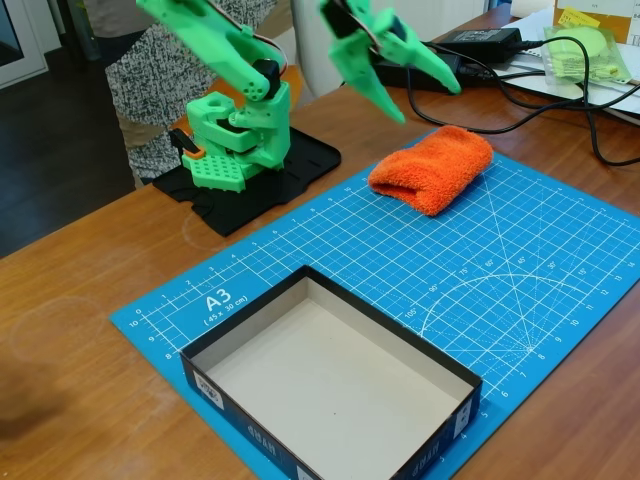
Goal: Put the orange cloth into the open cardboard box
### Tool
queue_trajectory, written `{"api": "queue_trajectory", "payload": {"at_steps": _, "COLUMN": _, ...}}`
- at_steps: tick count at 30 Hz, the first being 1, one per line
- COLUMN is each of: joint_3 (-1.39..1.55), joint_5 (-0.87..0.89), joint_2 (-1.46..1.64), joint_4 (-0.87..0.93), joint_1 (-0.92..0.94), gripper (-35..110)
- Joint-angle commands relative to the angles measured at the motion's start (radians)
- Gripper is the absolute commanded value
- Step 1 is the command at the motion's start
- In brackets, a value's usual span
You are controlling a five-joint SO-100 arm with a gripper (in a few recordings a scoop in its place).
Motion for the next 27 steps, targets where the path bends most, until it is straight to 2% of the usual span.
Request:
{"api": "queue_trajectory", "payload": {"at_steps": 1, "joint_3": -0.005, "joint_5": 0.04, "joint_2": -0.179, "joint_4": -0.089, "joint_1": -0.058, "gripper": 39}}
{"api": "queue_trajectory", "payload": {"at_steps": 6, "joint_3": 0.015, "joint_5": -0.011, "joint_2": -0.27, "joint_4": -0.146, "joint_1": 0.064, "gripper": 39}}
{"api": "queue_trajectory", "payload": {"at_steps": 11, "joint_3": -0.017, "joint_5": -0.075, "joint_2": -0.538, "joint_4": -0.215, "joint_1": 0.107, "gripper": 37}}
{"api": "queue_trajectory", "payload": {"at_steps": 14, "joint_3": -0.101, "joint_5": -0.078, "joint_2": -0.713, "joint_4": -0.178, "joint_1": 0.058, "gripper": 28}}
{"api": "queue_trajectory", "payload": {"at_steps": 17, "joint_3": -0.137, "joint_5": -0.051, "joint_2": -0.752, "joint_4": -0.164, "joint_1": 0.014, "gripper": 0}}
{"api": "queue_trajectory", "payload": {"at_steps": 19, "joint_3": -0.13, "joint_5": -0.008, "joint_2": -0.742, "joint_4": -0.164, "joint_1": -0.005, "gripper": 0}}
{"api": "queue_trajectory", "payload": {"at_steps": 21, "joint_3": -0.114, "joint_5": 0.029, "joint_2": -0.678, "joint_4": -0.164, "joint_1": 0.0, "gripper": 0}}
{"api": "queue_trajectory", "payload": {"at_steps": 24, "joint_3": -0.061, "joint_5": 0.064, "joint_2": -0.385, "joint_4": -0.135, "joint_1": 0.087, "gripper": 0}}
{"api": "queue_trajectory", "payload": {"at_steps": 27, "joint_3": -0.095, "joint_5": 0.043, "joint_2": 0.023, "joint_4": 0.032, "joint_1": 0.202, "gripper": 0}}
